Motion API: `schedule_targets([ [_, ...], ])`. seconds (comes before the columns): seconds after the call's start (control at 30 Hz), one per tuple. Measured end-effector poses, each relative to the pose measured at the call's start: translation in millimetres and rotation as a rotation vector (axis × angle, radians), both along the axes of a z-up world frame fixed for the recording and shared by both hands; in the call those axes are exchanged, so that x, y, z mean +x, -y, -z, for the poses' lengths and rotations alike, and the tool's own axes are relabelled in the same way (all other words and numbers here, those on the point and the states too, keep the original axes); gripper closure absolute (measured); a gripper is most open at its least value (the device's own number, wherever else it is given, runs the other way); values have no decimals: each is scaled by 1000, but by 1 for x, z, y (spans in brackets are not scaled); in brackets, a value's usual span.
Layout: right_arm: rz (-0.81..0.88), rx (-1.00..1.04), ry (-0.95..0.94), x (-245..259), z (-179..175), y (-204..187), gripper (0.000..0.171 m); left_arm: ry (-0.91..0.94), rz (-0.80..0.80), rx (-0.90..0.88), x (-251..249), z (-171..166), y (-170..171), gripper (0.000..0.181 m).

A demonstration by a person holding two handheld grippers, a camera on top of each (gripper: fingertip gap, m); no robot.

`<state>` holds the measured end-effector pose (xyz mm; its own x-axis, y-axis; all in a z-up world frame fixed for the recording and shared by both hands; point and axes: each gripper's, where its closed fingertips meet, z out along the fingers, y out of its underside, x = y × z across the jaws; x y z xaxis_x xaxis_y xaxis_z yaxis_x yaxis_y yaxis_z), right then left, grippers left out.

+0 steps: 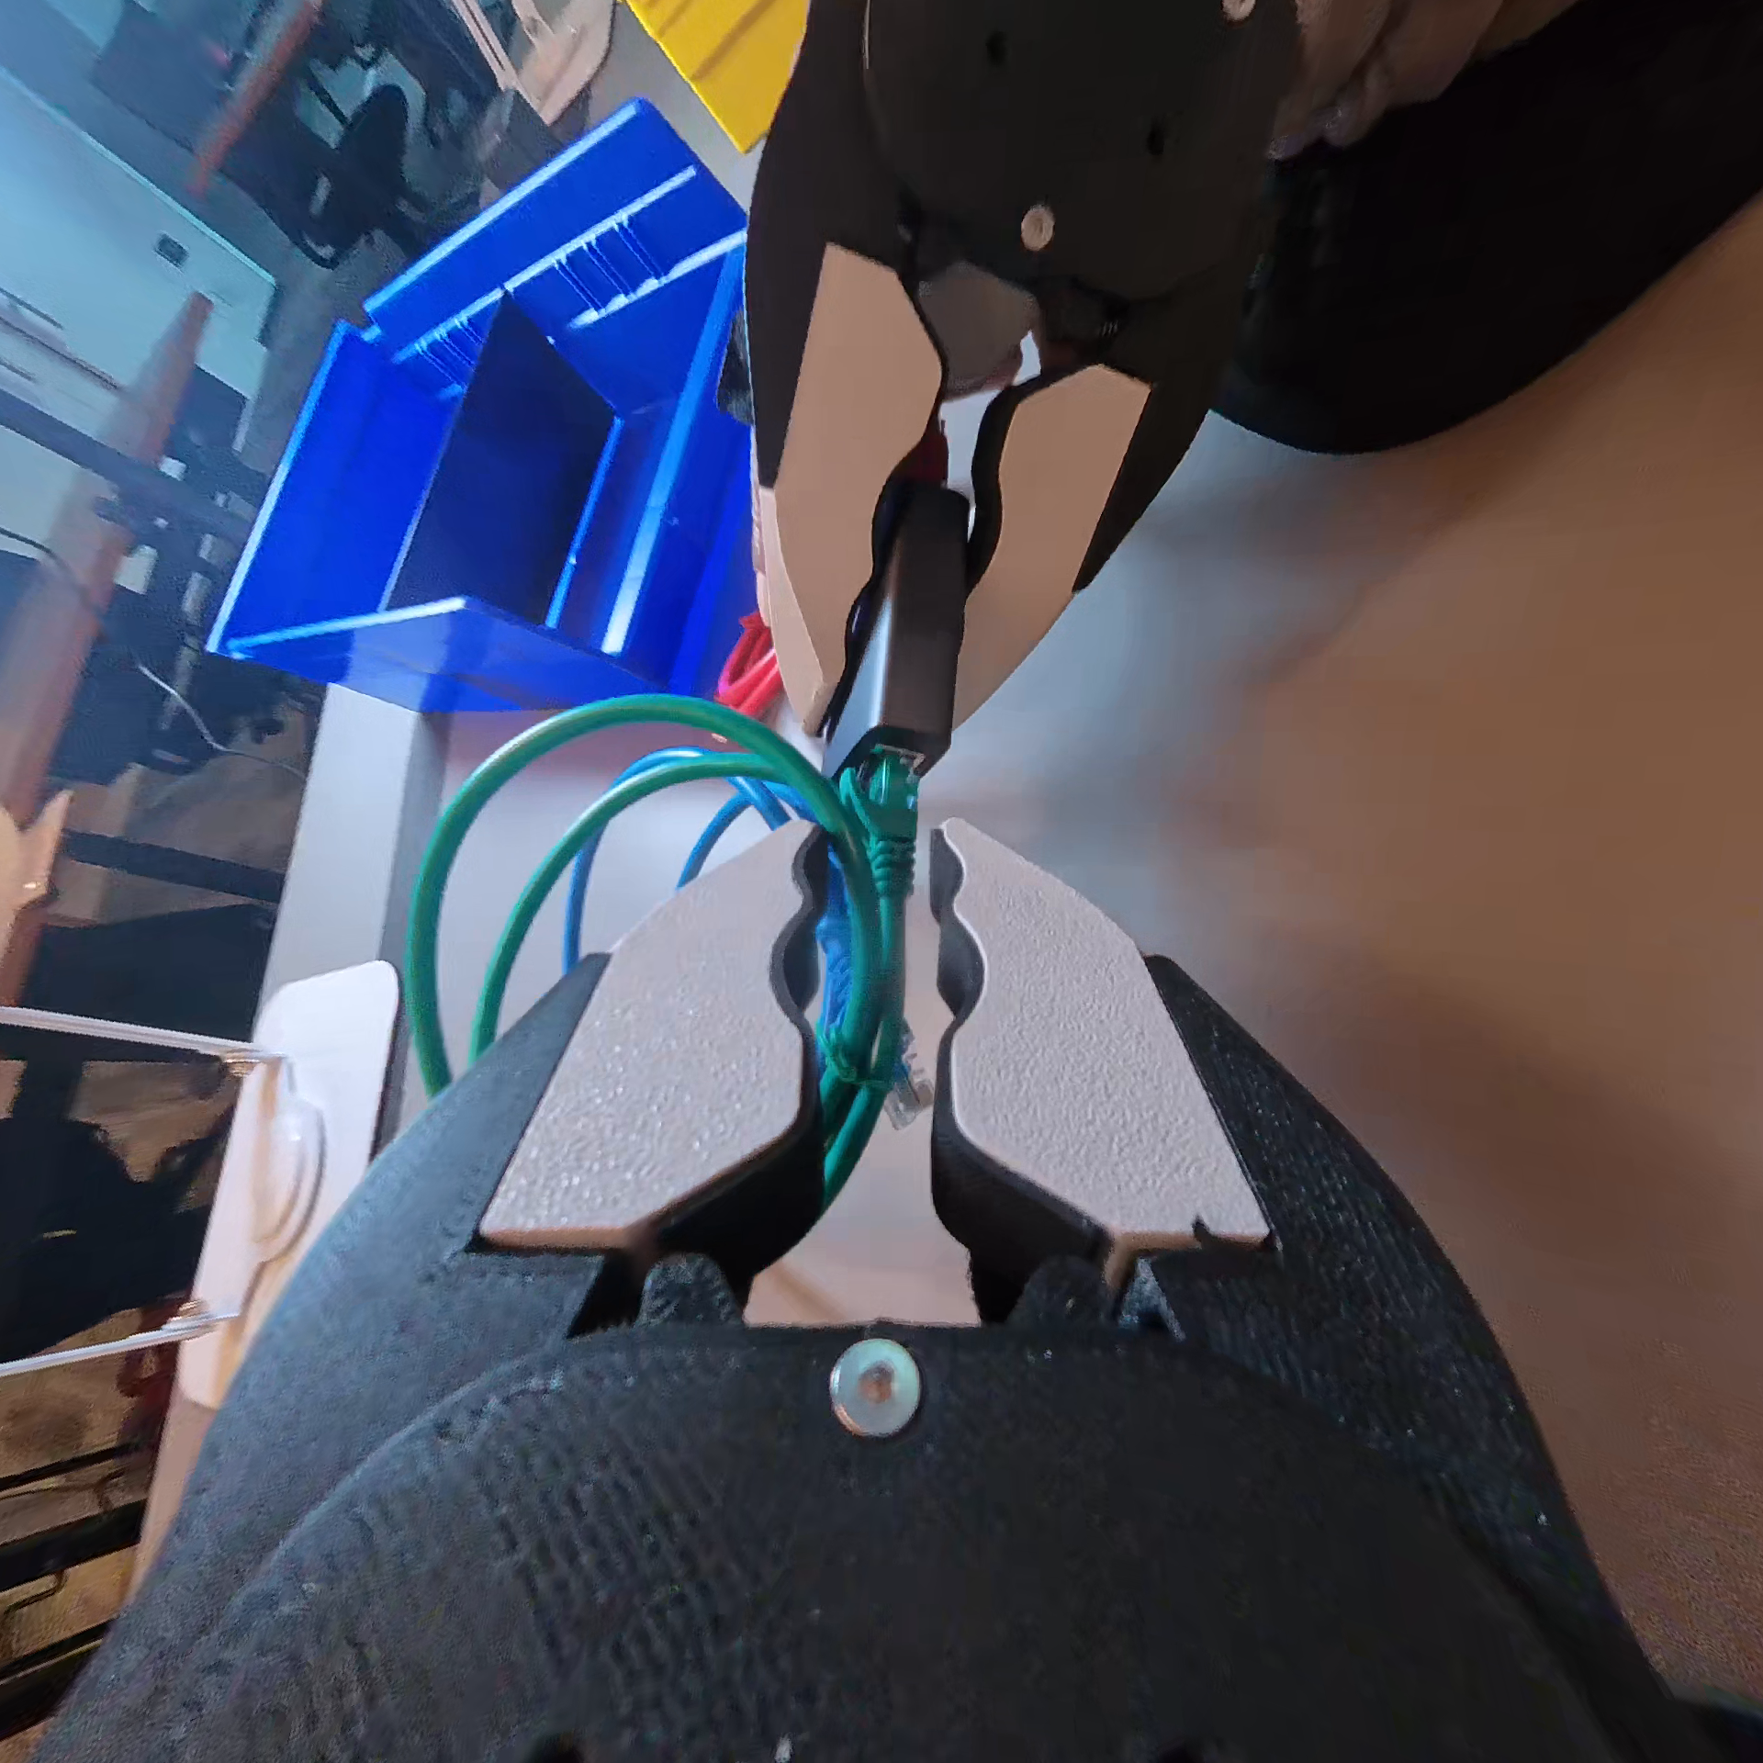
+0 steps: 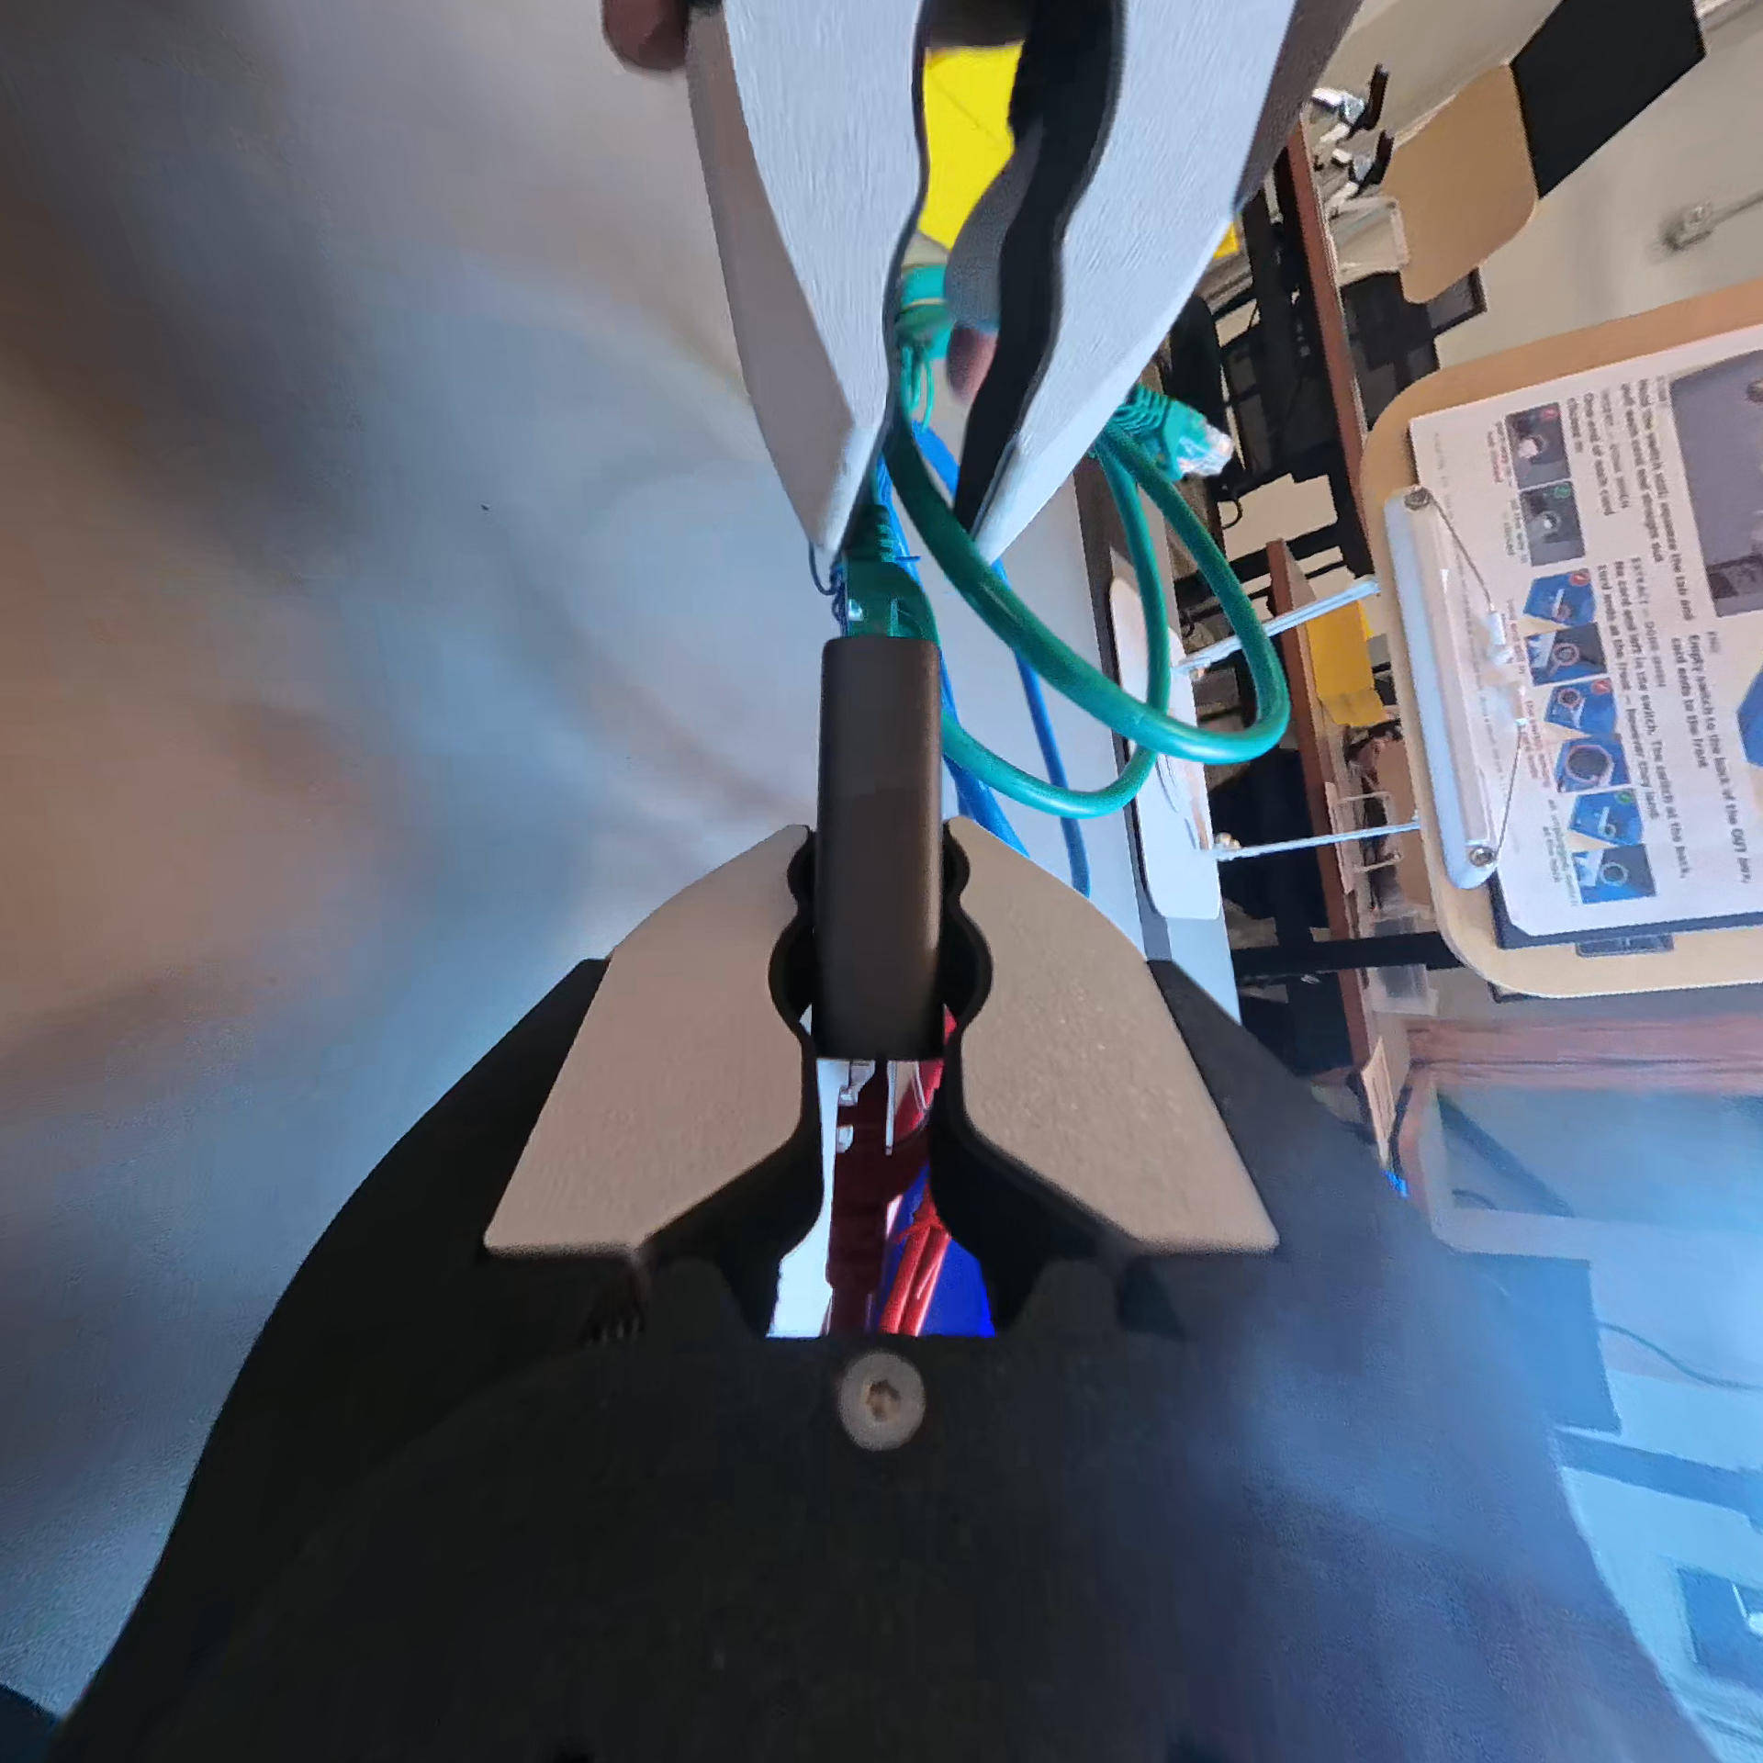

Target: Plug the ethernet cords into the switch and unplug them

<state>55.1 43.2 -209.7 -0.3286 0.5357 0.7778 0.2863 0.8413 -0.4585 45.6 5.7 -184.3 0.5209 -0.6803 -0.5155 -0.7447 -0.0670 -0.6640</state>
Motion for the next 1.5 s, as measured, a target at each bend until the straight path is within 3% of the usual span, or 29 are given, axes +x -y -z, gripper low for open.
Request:
schedule_targets([
  [0.33,35,-36,39,-4,6,6,150,-166,20,73,14,-3,3,150],
  [0.43,1,-99,44,-8,3,23,150,-213,37,70,16,9,1,162],
  [0.67,-13,-248,-38,-3,-29,31,133,-65,14,-35,6,4,4,161],
  [0.77,-13,-231,-16,2,-36,35,136,-47,15,-45,7,2,4,161],
  [0.83,-16,-202,35,3,-29,38,150,-93,8,-39,6,4,3,161],
  [0.93,-7,-173,114,3,-26,39,152,-123,5,-10,7,2,5,162],
  [1.03,-19,-180,98,3,-54,39,152,-46,-18,118,2,-35,8,160],
  [1.17,58,-126,96,13,-118,8,152,117,-136,366,-42,-120,30,160],
  [1.27,165,-126,110,23,-173,-31,151,325,-181,383,-76,-146,58,163],
  [1.33,265,-89,122,29,-205,-66,152,395,-231,314,-96,-126,68,162],
  [1.5,600,146,306,44,-240,-179,152,350,-336,103,-123,-25,78,159],
])
